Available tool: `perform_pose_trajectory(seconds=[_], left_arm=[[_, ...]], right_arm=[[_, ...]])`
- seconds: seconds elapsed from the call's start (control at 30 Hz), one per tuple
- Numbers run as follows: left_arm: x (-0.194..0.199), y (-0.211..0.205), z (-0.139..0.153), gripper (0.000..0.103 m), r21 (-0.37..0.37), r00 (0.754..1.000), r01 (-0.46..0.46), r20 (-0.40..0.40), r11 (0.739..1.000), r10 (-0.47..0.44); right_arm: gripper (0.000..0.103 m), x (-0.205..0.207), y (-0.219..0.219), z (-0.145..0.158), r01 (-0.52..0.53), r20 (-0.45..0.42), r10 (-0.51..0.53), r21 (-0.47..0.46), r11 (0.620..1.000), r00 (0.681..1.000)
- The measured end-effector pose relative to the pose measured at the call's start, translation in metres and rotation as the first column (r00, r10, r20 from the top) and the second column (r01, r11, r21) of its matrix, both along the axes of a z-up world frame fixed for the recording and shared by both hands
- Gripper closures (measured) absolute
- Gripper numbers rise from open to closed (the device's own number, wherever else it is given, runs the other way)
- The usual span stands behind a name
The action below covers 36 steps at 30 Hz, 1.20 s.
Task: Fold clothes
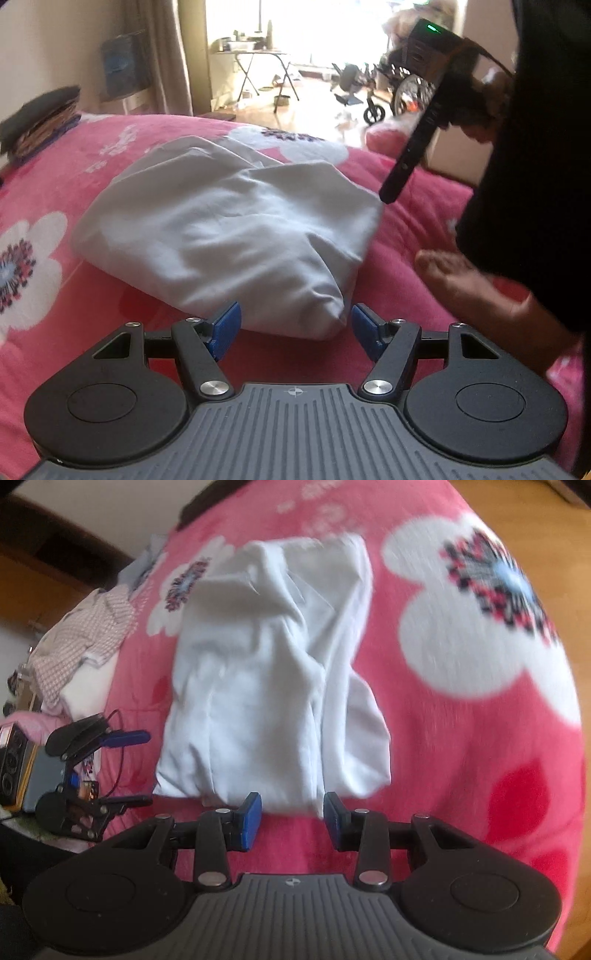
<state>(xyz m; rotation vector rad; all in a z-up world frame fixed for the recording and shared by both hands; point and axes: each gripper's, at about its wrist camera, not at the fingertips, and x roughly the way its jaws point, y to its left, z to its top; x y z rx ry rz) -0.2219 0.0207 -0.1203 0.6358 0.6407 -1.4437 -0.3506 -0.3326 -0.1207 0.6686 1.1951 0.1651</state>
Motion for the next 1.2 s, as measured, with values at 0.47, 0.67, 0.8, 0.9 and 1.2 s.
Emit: perform_pose_trajectory(seconds=[0.47,0.67,0.8,0.9,1.2], left_arm=[[-0.019,-0.015,-0.015,0.037,0.03,0.991,0.084,0.097,0.996,-0.087],[-0.013,-0.016,-0.017,0.037,0.041,0.994,0.06,0.091,0.997,-0.064],[-0.013,-0.016,-0.019,0.037,0.045,0.993,0.068,0.089,0.997,-0.072],[-0.015,-0.017,-0.022,0.037,0.057,0.993,0.08,0.087,0.995,-0.085],[-0.013,-0.001,-0.005,0.037,0.008,0.984,0.053,0.172,0.999,-0.053]], right_arm=[[0.093,0.003,-0.003,-0.029,0.108,-0.045,-0.104,0.094,0.99,0.994],[0.101,0.004,0.0,0.007,0.065,0.08,-0.068,0.037,0.997,0.994],[0.101,0.007,-0.003,0.047,0.007,0.167,0.007,-0.084,0.996,0.986],[0.101,0.008,-0.001,0.044,-0.024,0.134,0.045,-0.15,0.988,0.99],[0.101,0.0,0.008,0.007,-0.047,0.034,0.055,-0.207,0.977,0.998]])
